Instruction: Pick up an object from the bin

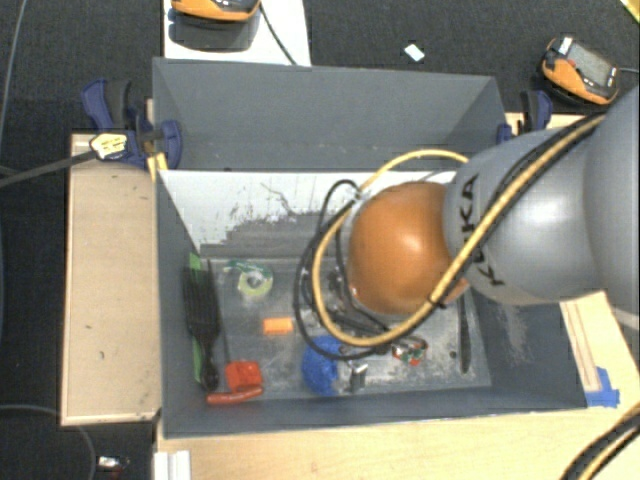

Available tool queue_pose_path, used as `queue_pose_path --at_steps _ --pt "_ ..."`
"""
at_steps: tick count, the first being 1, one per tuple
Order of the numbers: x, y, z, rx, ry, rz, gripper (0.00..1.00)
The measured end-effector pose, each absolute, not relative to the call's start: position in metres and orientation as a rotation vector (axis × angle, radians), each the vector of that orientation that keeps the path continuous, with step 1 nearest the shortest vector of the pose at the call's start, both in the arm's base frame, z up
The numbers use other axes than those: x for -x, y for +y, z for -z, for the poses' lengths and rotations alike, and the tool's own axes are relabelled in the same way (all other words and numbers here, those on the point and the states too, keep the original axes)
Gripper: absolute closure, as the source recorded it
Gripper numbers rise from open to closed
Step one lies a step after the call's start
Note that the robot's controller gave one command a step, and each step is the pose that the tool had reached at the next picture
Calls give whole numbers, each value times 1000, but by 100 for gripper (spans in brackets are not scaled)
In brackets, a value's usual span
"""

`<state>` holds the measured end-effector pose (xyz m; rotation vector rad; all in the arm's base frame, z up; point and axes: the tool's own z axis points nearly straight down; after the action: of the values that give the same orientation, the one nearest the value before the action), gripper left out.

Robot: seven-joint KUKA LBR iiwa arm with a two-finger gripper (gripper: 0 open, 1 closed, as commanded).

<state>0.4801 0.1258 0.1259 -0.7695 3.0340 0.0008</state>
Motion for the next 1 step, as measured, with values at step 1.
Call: queue_pose_path --at_steps 1 --pt "-478 134 -100 1057 2961 -1 0"
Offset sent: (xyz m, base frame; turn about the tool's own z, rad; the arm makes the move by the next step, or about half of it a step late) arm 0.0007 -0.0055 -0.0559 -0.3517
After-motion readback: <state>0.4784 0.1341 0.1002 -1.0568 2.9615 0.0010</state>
